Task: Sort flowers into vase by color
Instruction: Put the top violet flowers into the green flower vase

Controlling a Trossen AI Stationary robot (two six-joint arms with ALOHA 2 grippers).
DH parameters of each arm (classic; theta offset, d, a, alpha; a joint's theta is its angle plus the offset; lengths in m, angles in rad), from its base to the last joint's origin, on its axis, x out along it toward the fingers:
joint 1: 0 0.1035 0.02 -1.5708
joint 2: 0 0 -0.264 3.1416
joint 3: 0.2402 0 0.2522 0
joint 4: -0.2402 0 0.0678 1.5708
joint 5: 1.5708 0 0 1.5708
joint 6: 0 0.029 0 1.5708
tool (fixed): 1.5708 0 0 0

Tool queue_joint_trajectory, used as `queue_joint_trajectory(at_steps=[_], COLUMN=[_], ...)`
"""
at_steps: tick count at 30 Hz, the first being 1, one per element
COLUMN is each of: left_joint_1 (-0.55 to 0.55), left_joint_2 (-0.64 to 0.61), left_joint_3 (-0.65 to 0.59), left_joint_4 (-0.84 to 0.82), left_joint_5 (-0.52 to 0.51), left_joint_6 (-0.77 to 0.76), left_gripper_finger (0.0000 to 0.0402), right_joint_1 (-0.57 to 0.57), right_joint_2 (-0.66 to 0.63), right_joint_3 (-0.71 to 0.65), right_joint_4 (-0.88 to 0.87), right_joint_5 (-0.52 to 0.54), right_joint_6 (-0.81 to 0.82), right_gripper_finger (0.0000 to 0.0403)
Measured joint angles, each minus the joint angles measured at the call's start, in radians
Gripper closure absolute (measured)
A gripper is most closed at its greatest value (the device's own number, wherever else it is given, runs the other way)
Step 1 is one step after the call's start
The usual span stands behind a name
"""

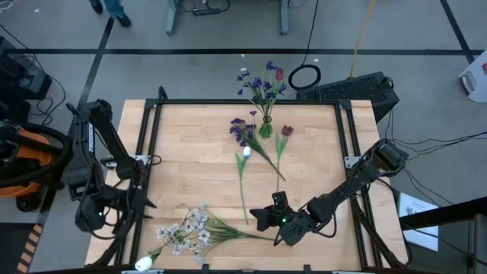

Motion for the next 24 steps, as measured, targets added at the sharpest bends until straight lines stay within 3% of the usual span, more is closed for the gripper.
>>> queue_joint_trajectory(at_steps=[7,11,18,24], left_joint_1=[0.004,0.040,0.139,0.256], left_joint_2=[-0.001,-0.001,-0.002,-0.002], left_joint_3=[0.000,0.000,0.000,0.000], left_joint_4=[-0.234,-0.340,-0.271,-0.220], left_joint_5=[-0.043,-0.065,-0.100,-0.108], left_joint_6=[-0.042,-0.097,0.078,0.231], left_gripper_finger=[0.0248,0.0276,0.0384,0.0394], right_joint_1=[0.000,0.000,-0.020,-0.079], right_joint_2=[0.000,0.000,0.000,0.000], right_joint_3=[0.000,0.000,0.000,0.000], right_joint_4=[-0.001,-0.010,-0.047,-0.071], right_joint_5=[0.001,0.002,0.007,0.006], right_joint_6=[0.000,-0.001,-0.025,-0.034], right_gripper_finger=[0.0403,0.0403,0.0403,0.0403])
